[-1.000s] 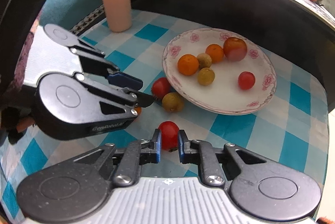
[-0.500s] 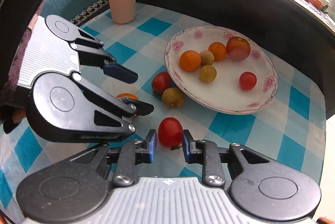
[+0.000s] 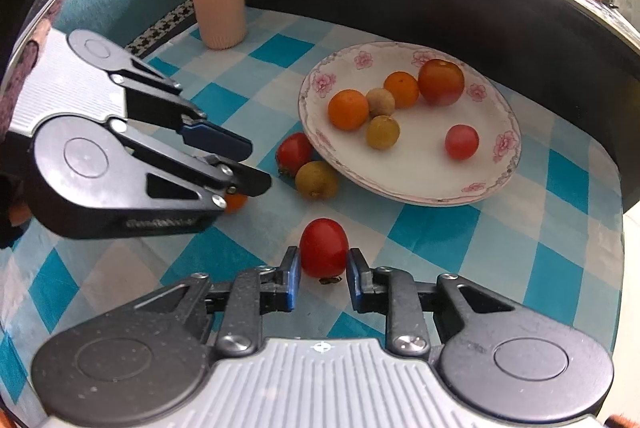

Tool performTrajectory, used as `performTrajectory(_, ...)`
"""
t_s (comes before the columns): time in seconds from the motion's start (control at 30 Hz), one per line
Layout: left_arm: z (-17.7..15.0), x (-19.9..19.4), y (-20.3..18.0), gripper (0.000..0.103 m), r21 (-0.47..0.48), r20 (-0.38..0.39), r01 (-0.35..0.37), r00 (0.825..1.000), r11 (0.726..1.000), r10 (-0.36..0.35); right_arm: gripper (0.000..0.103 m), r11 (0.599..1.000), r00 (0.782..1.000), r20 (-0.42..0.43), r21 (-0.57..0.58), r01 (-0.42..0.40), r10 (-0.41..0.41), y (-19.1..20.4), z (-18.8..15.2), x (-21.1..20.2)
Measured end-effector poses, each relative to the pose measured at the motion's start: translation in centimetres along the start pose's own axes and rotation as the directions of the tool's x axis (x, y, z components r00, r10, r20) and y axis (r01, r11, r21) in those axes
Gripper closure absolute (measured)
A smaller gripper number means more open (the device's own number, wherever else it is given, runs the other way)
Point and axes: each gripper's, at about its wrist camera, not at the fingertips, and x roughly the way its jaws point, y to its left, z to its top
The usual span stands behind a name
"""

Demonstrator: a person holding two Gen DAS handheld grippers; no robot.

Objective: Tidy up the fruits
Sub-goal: 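Close the left tool on the mandarin orange while the right grasps a red cherry tomato, then carry the orange and cherry tomato in both tools over the flowered bowl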

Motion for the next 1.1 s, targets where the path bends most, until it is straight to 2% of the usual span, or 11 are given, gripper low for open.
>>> performTrajectory(0.2, -0.2, 0.1, -0.3, 0.072, 0.014, -0.001, 0.011, 1.0, 1.0, -0.011, 0.064, 1.0, 1.0, 0.023, 0.027, 0.001, -0.001, -0.7, 0.3, -0.9)
performTrajectory(0.27, -0.5, 0.2, -0.7, 0.063, 0.039, -0.012, 0.031, 0.999, 0.999, -0.031, 0.064, 0.999, 1.0, 0.027, 0.038, 0.007, -0.008, -1.1, 0.2, -1.1)
performTrajectory(0.37, -1.3, 0.1, -1.2, 0.053, 0.081, -0.026, 0.003, 1.0, 0.997, -0.001, 0.064, 0.998, 1.0, 0.025, 0.056, 0.007, -0.008, -1.6, -0.2, -1.3)
performTrajectory(0.5, -2.3, 0.4, -1.0, 0.044, 0.083, -0.041, 0.0, 0.999, 0.997, 0.004, 0.064, 0.998, 1.0, 0.017, 0.062, 0.006, -0.007, -1.9, -0.6, -1.0)
performTrajectory(0.67, -1.9, 0.5, -0.8, 0.064, 0.052, -0.042, -0.003, 0.999, 0.999, 0.005, 0.064, 0.998, 1.0, 0.023, 0.059, 0.01, -0.012, -1.7, -0.4, -0.9)
performTrajectory(0.87, -1.3, -0.3, -0.8, 0.064, 0.027, -0.031, -0.004, 1.0, 1.0, 0.005, 0.064, 0.996, 0.998, 0.056, 0.083, 0.026, -0.03, -2.5, 0.5, -1.3)
performTrajectory(1.1, 2.2, -1.9, -1.5, 0.064, 0.028, 0.074, -0.008, 0.997, 1.0, 0.006, 0.064, 0.994, 0.993, 0.109, 0.097, 0.044, -0.054, -3.3, 2.5, -2.0)
